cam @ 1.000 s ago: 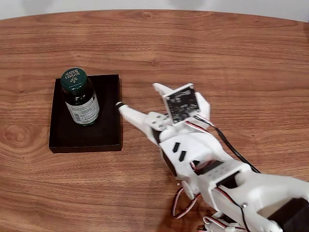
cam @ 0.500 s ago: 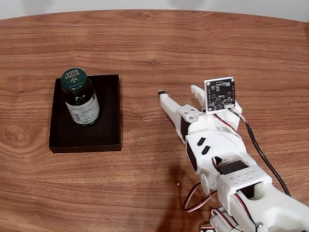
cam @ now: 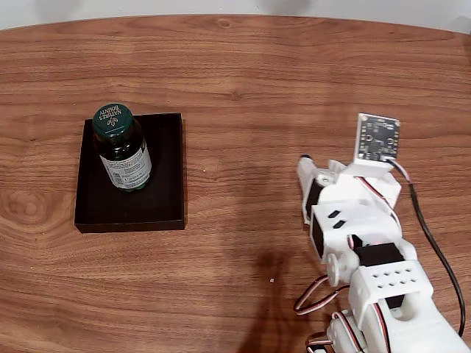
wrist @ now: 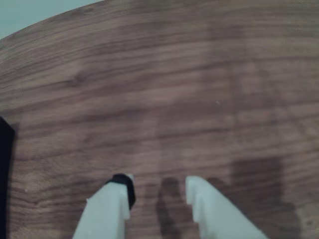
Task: Pick up the pill bottle and place it in the black box.
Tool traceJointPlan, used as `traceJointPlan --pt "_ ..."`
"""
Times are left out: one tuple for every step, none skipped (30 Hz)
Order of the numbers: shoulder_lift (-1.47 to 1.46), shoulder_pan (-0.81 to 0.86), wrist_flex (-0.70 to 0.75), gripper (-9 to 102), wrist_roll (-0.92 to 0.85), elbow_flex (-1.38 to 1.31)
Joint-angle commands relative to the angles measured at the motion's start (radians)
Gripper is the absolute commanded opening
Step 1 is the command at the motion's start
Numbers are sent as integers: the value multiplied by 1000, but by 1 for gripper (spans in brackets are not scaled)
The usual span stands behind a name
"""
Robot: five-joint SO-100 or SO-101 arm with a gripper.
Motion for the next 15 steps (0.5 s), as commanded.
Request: traceJointPlan --pt "87 29 121 9 -44 -6" --pt "107 31 144 9 -81 -5" --pt "132 31 170 9 -117 -5" --pt "160 29 204 9 -143 -3" --pt "192 26 239 9 -169 0" --pt "227 25 285 9 -196 3" --pt "265 21 336 8 -219 5" --pt "295 20 380 8 -242 5" --pt "319 17 416 8 -265 6" --pt "341 15 439 8 -287 6" --pt "359 15 460 8 -305 6" --pt "376 15 482 8 -319 6" --pt "393 15 503 8 -327 6" --pt "410 18 526 8 -339 6" --pt "426 20 548 8 -351 6"
